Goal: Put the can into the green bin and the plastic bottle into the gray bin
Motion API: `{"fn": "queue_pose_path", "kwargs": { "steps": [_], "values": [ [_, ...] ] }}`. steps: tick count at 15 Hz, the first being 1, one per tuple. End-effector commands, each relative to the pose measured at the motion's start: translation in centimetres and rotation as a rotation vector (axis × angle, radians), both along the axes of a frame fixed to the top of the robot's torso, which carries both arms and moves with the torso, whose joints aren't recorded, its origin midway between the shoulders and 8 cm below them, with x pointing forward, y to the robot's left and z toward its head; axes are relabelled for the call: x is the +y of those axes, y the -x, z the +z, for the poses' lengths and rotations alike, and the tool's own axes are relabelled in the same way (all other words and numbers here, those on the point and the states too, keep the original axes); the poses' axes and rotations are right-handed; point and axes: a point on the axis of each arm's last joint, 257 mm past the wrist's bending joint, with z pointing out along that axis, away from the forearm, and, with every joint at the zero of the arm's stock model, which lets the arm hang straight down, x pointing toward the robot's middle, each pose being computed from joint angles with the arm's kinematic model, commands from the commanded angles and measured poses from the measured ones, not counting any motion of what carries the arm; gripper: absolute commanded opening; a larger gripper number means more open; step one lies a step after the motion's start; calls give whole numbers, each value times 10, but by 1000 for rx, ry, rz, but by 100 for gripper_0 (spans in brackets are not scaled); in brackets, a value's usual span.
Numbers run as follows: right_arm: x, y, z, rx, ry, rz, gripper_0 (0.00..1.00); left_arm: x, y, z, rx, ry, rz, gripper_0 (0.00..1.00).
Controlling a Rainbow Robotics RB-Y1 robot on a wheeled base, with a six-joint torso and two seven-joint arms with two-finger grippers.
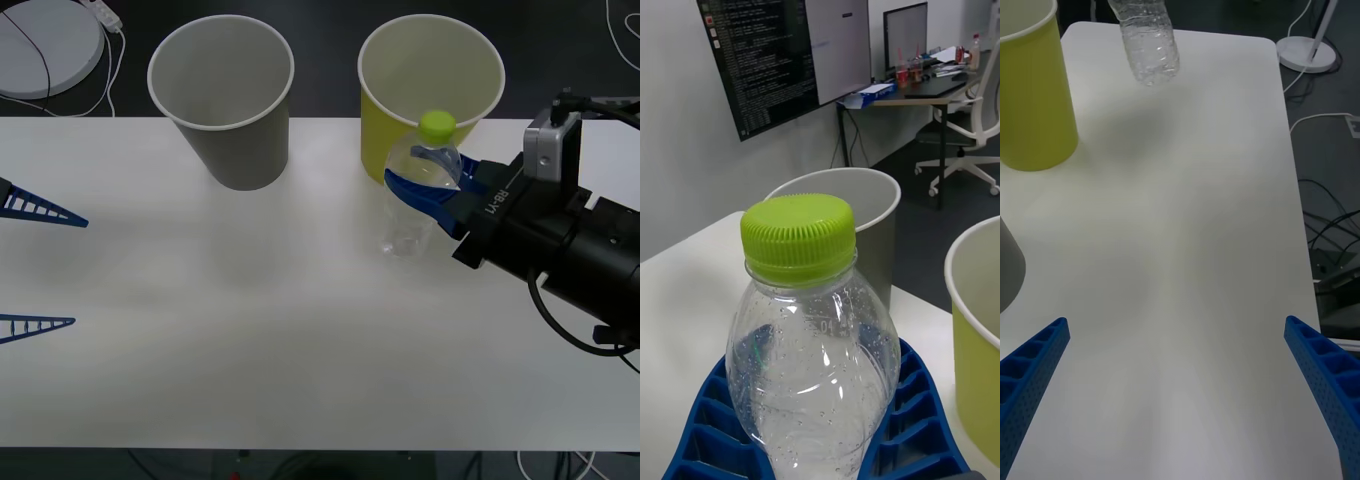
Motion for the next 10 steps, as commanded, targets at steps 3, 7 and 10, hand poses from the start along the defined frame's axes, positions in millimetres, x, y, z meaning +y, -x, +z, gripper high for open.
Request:
{"fn": "queue_pose_path", "kwargs": {
  "steps": [3,7,10],
  "values": [
    [10,1,5,-18,-1,39,0,0,0,0,0,0,0,100],
    [29,-6,4,21,-15,149,0,0,0,0,0,0,0,100],
    [36,-8,11,52,-24,206,0,0,0,0,0,0,0,100]
  ]
}}
